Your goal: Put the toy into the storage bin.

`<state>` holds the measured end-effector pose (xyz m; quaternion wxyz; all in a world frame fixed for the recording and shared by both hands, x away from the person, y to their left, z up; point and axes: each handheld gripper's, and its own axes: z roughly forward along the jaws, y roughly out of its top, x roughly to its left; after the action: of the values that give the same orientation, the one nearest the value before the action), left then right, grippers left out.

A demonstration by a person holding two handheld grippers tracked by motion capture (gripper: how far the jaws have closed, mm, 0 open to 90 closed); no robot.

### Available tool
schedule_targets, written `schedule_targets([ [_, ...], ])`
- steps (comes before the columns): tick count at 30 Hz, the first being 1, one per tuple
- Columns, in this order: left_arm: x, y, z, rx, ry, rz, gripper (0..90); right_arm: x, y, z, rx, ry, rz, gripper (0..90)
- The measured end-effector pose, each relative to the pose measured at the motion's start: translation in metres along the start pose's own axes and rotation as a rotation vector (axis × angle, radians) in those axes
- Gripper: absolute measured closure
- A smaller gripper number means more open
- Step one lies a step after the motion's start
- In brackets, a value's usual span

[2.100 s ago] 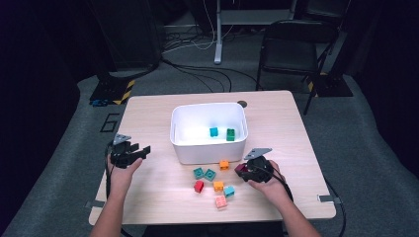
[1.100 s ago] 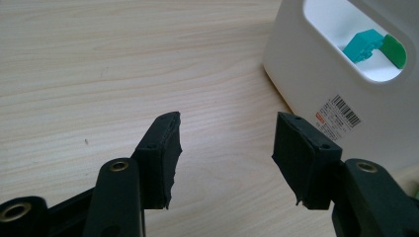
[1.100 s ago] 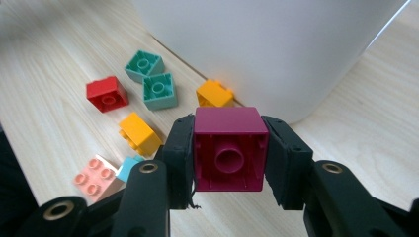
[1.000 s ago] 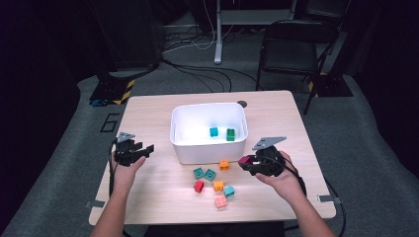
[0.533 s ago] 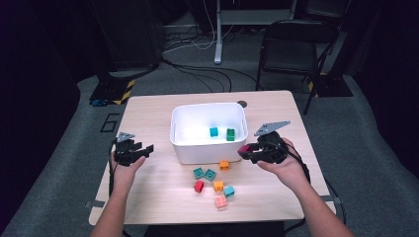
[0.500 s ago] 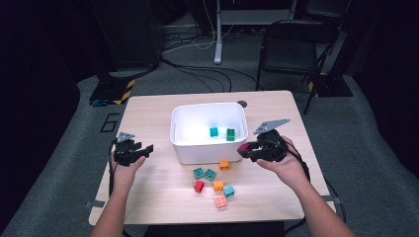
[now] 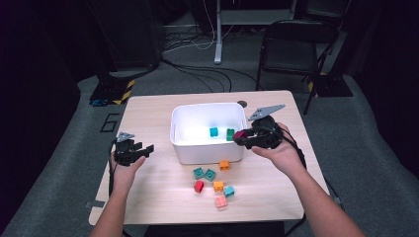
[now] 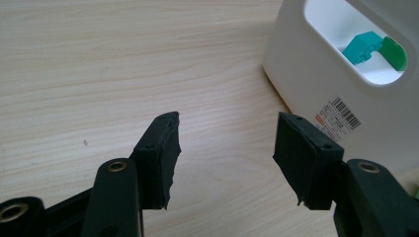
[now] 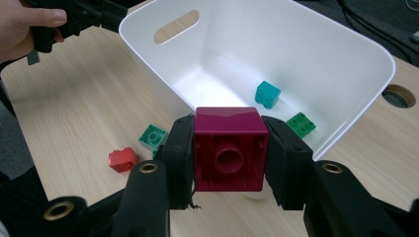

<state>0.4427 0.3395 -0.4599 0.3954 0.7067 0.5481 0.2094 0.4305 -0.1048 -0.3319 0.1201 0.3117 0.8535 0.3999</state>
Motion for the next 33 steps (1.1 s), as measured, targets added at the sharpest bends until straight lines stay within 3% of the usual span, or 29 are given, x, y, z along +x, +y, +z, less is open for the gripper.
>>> schedule_targets([
  [10, 0.000, 0.000, 0.000, 0.001, -0.004, -0.002, 44.4, -0.004, 0.021, 0.012, -0.012, -0.022, -0.006, 58.4],
  [27, 0.002, 0.000, -0.001, -0.002, -0.013, -0.014, 45.4, -0.020, 0.036, 0.061, -0.002, -0.054, 0.023, 58.4],
  [33, 0.003, 0.001, -0.002, -0.004, -0.009, -0.018, 44.7, -0.023, 0.041, 0.079, 0.019, -0.073, 0.011, 58.3],
])
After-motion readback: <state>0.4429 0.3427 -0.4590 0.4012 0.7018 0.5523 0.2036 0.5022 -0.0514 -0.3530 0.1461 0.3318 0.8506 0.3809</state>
